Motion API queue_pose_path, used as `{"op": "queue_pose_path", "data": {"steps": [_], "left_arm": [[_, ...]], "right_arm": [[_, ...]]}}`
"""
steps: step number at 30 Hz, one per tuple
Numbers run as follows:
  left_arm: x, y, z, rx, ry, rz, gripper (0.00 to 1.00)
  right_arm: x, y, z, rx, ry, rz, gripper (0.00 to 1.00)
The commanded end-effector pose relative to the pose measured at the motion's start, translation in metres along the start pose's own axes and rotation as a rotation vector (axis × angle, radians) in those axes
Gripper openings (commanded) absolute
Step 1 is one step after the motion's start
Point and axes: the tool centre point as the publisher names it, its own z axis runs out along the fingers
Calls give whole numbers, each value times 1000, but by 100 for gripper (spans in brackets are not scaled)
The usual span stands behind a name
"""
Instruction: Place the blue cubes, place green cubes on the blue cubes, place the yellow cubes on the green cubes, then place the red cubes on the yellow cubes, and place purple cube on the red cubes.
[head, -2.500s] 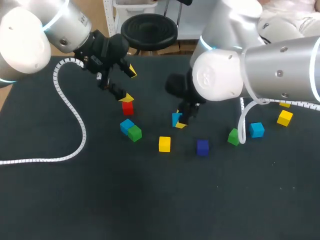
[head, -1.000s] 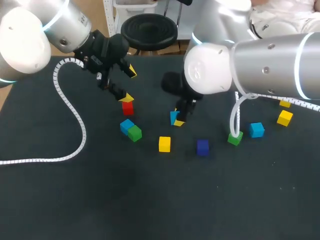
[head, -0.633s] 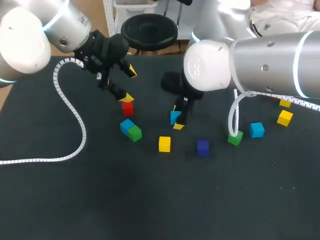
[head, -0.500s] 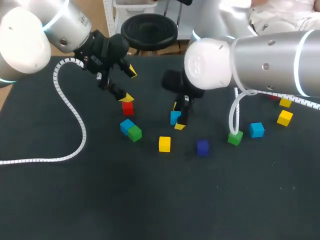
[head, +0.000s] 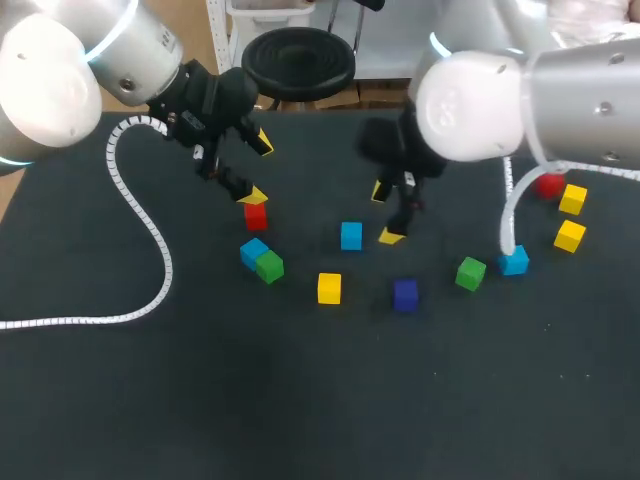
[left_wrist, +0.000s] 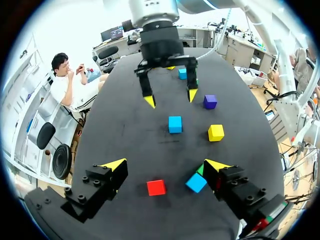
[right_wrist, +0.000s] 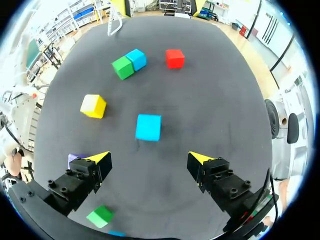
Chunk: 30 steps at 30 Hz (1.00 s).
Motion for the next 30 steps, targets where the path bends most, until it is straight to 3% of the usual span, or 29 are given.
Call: {"op": "queue_pose_path", "data": {"steps": [1,13,24,30], "left_arm": [[-1,1,0,2,6,-3,100],[-1,1,0,2,6,-3,100],[-1,1,0,2,6,-3,100],[-1,1,0,2,6,-3,100]], "right_arm": [[12,20,-10,65,-3,-15,100],[20,34,-16,69,-4,-25,100],[61,74,-43,99,57,100,100],[86,92,-54,109,44,153,100]]}}
